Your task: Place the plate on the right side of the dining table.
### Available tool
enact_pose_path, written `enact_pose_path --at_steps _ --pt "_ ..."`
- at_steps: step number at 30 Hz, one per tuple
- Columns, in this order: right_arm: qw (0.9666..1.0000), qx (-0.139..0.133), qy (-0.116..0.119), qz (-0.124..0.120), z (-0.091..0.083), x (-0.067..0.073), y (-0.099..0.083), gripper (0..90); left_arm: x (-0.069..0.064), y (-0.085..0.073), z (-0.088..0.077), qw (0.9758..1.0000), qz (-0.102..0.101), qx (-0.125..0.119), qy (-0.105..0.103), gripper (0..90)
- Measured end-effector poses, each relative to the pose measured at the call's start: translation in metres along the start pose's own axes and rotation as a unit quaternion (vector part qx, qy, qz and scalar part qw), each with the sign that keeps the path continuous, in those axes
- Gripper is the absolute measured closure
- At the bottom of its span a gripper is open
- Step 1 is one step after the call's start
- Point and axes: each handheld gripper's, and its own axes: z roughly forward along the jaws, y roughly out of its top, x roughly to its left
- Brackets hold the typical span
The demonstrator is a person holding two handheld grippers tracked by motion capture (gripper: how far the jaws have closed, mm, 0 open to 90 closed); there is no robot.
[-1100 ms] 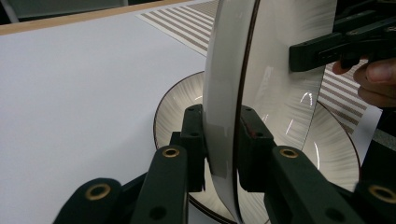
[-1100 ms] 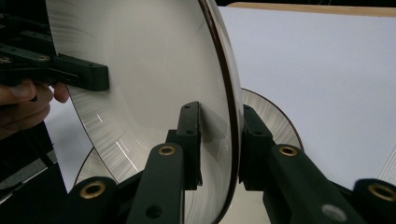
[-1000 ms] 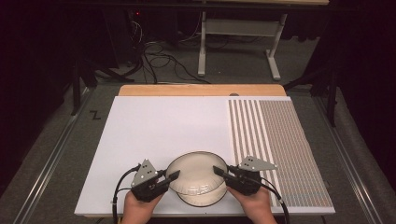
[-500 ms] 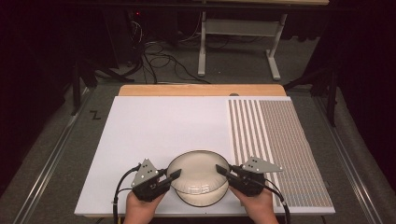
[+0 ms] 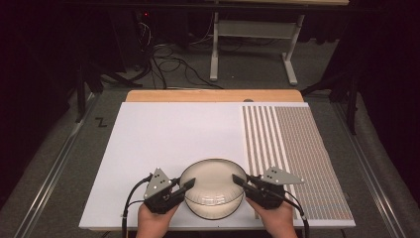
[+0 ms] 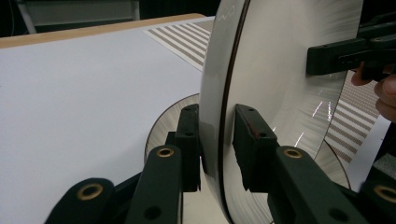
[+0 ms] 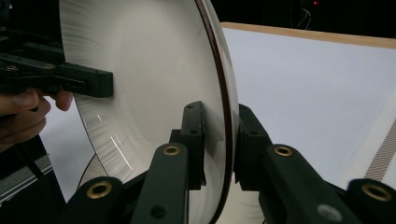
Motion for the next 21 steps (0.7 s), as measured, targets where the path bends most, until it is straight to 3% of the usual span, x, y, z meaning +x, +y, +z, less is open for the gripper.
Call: enact_pose_path --at_steps 8,21 --pt "0.9998 -0.005 -0.019 0.004 -0.009 -0.011 0.009 78.1 -0.003 0.02 0.02 0.9999 0.01 0.004 0.0 71.5" --pt "0.9981 -0.014 -0.06 0.004 -0.039 -0.051 0.023 77.7 -0.019 0.055 0.07 0.9999 0.009 0.008 -0.011 70.1"
